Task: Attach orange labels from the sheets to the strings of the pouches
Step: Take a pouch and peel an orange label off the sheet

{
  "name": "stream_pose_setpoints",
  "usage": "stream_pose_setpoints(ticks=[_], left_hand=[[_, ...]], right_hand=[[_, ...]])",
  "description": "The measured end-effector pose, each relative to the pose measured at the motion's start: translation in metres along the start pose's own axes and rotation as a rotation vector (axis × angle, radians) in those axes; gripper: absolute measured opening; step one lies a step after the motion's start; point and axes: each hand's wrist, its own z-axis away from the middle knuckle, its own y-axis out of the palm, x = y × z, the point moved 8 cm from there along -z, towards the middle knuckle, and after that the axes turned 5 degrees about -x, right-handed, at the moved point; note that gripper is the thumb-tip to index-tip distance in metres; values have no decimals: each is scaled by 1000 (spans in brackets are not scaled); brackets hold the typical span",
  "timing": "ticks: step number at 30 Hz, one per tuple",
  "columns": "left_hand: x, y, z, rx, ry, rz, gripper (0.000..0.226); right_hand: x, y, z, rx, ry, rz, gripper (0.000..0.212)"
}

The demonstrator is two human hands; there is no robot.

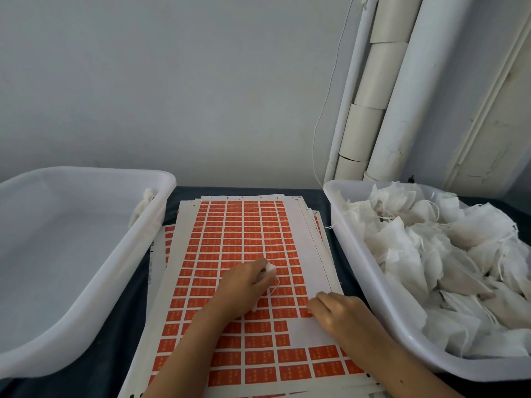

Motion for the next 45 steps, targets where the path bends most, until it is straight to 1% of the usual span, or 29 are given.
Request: stream_pose_setpoints(ticks=[2,5,8,11,16,21,26,28,32,37,43,45], left_hand=[[-1,0,1,3,3,2,22],[-1,0,1,9,7,7,21],[-2,-1,1,7,4,13,21],[-2,-1,2,9,1,20,24],[-3,-1,2,6,0,21,23],[-2,-1,2,5,5,9,24],[-4,-1,2,9,9,8,22],[-4,-1,2,10,9,6,21],[-4,-1,2,14,9,13,22],[-3,0,2,22,7,13,19],[-3,0,1,25,8,6,17],[-3,0,1,21,11,6,16]], right_hand=[[0,0,-2,27,-5,25,48],[3,-3,-4,76,-34,-2,47],[7,0,-2,195,-86,-13,47],[10,0,0,247,-112,33,48],[14,0,5,185,-156,56,49],[18,4,3,230,-217,48,45],[17,6,1,241,-223,42,37],[17,5,0,242,-201,37,38],[12,2,-2,250,-97,-49,42],[5,15,1,414,14,-92,48],[9,18,1,453,-66,-9,48],[12,13,1,404,-145,24,43]])
